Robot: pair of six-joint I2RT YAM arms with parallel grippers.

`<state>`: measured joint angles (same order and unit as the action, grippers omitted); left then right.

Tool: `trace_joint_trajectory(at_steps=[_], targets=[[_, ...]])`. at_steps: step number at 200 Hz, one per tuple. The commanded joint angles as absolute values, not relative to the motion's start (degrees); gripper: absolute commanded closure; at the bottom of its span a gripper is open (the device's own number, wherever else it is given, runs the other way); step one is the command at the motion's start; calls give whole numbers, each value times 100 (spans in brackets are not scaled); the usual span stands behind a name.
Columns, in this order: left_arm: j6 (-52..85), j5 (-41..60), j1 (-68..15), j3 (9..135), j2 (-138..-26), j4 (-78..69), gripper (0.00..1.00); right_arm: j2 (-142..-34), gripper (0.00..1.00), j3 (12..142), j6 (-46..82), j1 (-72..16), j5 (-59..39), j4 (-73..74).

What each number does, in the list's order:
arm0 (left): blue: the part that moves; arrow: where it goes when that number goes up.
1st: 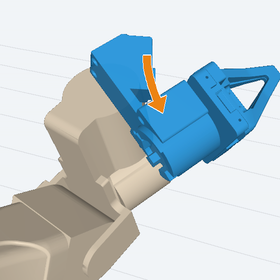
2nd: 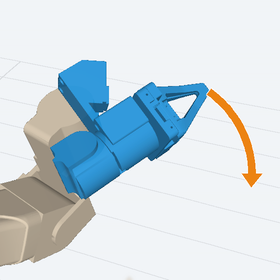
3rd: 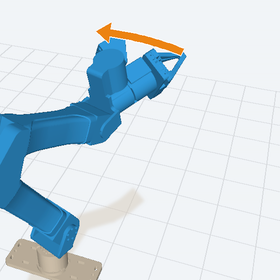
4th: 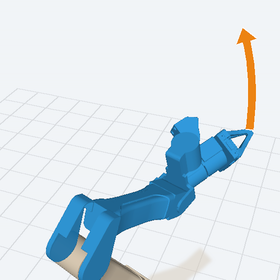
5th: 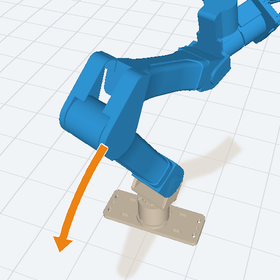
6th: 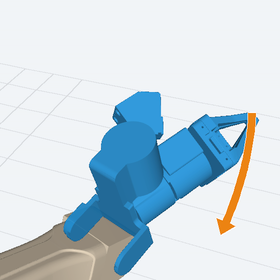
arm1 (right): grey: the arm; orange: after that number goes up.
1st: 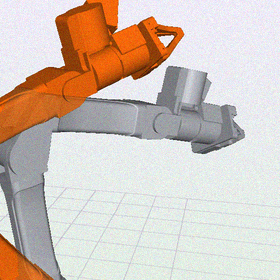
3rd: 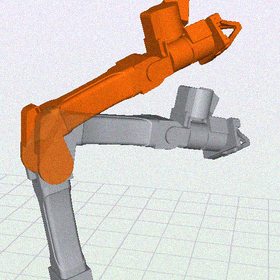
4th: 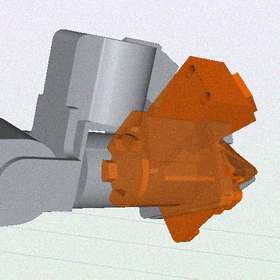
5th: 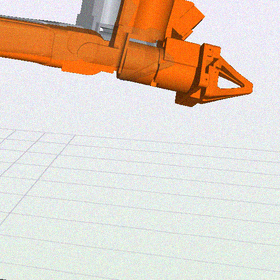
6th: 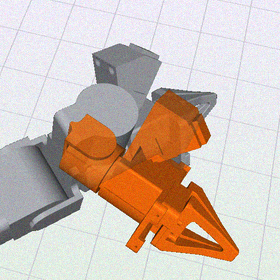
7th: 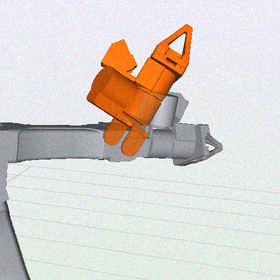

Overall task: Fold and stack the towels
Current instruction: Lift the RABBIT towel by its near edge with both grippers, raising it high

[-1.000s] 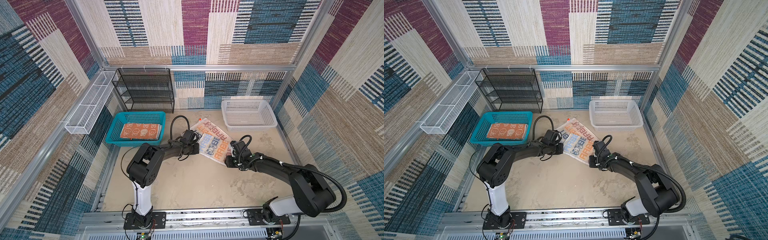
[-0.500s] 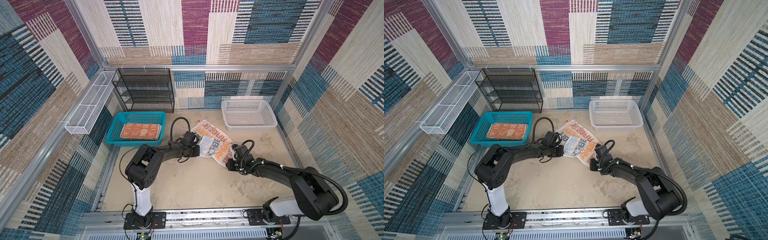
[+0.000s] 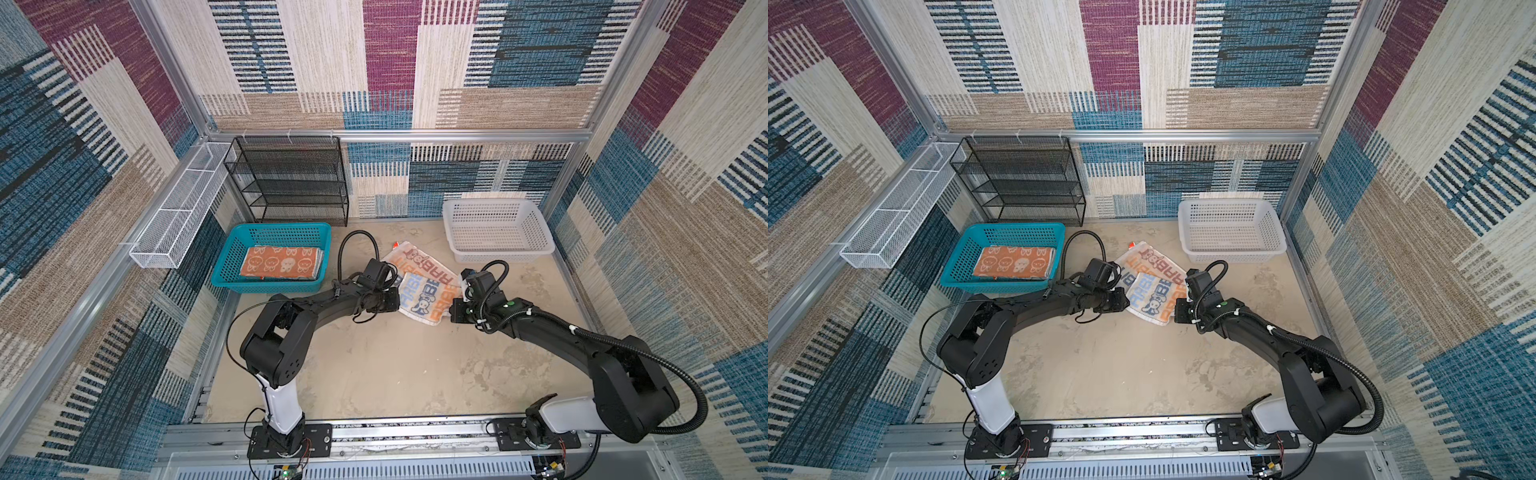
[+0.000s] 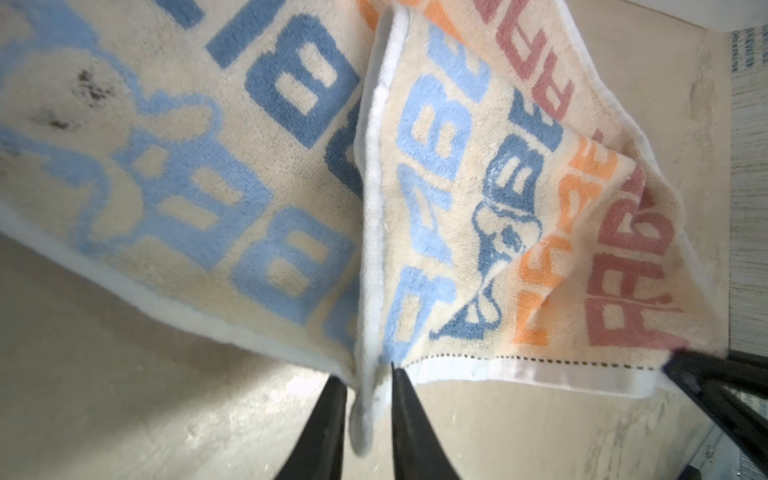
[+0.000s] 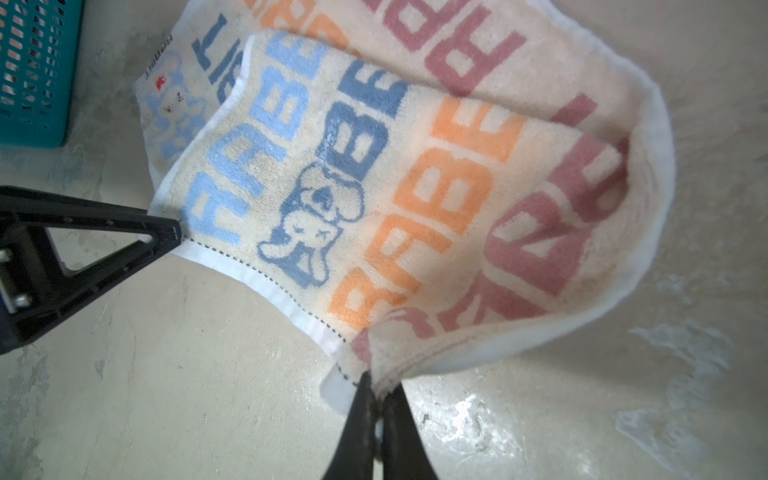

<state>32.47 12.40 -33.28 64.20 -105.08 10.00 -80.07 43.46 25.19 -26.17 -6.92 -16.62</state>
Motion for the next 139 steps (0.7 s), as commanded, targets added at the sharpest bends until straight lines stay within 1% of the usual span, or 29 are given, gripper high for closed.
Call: trace_joint_trajectory(at_steps=[1,14,30,38,73,94,139], targets=[[3406,1385,-3349,6412,-10605,949,75,-8051,95,4390,2479,-2619,-753,-1626],[3460,1453,-3349,6381,-10658,867,76,-8030,96,4380,2484,-2619,-765,-1627],[3520,1509,-3357,6354,-10679,792,83,-7991,99,4395,2452,-2620,-740,-1689],[3523,1512,-3357,6347,-10678,791,85,-7955,99,4412,2420,-2619,-713,-1736],[3500,1489,-3357,6398,-10518,905,89,-7915,99,4548,2331,-2620,-605,-1873],[3490,1509,-3355,6422,-10417,984,100,-7919,100,4629,2304,-2619,-609,-1897],[3220,1334,-3316,6772,-10007,1540,100,-7779,100,5353,2104,-2619,-457,-2339]])
